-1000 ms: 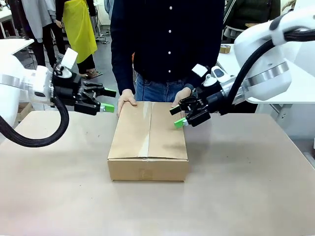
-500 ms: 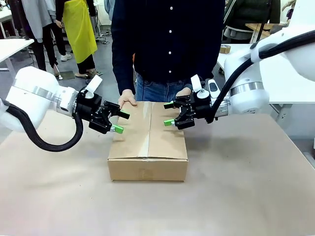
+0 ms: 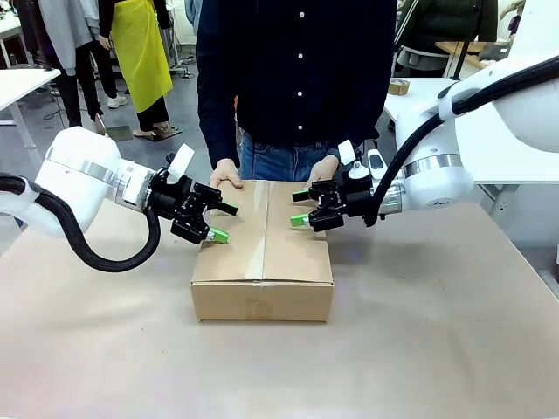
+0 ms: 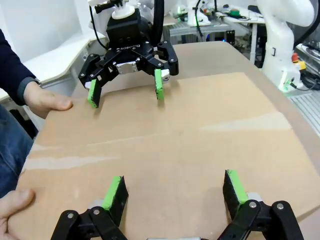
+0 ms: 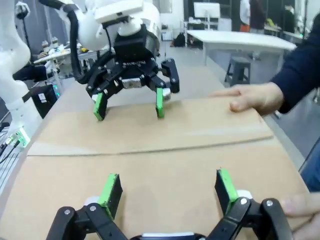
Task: Pack the gift set into the box.
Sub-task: Press and hold the closed box until the human finishes sealing it.
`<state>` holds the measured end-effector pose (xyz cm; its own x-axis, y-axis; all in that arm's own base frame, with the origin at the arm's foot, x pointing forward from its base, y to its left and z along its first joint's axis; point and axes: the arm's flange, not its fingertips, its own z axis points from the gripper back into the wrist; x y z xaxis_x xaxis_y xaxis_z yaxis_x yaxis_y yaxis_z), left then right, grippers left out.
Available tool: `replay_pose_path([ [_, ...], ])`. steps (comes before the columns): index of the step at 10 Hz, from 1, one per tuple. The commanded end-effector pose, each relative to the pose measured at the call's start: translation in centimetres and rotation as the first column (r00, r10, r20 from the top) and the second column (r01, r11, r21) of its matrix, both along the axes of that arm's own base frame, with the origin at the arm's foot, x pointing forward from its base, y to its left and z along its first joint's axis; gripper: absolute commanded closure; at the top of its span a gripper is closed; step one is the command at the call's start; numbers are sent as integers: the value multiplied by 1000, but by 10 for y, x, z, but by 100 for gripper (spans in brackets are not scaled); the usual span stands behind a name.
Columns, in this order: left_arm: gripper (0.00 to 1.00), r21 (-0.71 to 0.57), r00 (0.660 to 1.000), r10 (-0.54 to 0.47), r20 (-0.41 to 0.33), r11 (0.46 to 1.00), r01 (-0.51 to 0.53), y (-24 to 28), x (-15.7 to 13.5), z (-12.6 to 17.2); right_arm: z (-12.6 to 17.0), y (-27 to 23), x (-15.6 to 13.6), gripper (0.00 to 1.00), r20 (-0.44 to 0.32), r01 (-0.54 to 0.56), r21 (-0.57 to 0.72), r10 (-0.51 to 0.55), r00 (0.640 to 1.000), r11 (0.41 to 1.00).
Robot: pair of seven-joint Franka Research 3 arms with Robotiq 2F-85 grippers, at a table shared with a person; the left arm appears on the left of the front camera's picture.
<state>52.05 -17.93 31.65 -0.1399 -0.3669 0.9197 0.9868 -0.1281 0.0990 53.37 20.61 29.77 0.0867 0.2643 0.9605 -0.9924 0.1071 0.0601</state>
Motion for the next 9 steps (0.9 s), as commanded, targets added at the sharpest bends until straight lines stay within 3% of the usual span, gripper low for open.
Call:
replay_pose_path([
  [1, 0, 18, 1000, 25, 9, 1000, -25, -6, 3, -4, 5, -7, 8, 0, -47, 11, -83, -15, 999, 997],
  [5, 0, 147, 1000, 30, 2, 989, -30, -15, 9, -6, -21, 6, 7, 0, -105, -68, -193, 49, 993, 979],
  [6, 0, 40, 1000, 10, 0, 999, -10, -6, 4, 1, 1, -10, 6, 0, -42, -8, -70, 5, 999, 997],
  [9, 0, 40, 1000, 10, 0, 999, -10, -6, 4, 1, 1, -10, 6, 0, -42, -8, -70, 5, 999, 997],
])
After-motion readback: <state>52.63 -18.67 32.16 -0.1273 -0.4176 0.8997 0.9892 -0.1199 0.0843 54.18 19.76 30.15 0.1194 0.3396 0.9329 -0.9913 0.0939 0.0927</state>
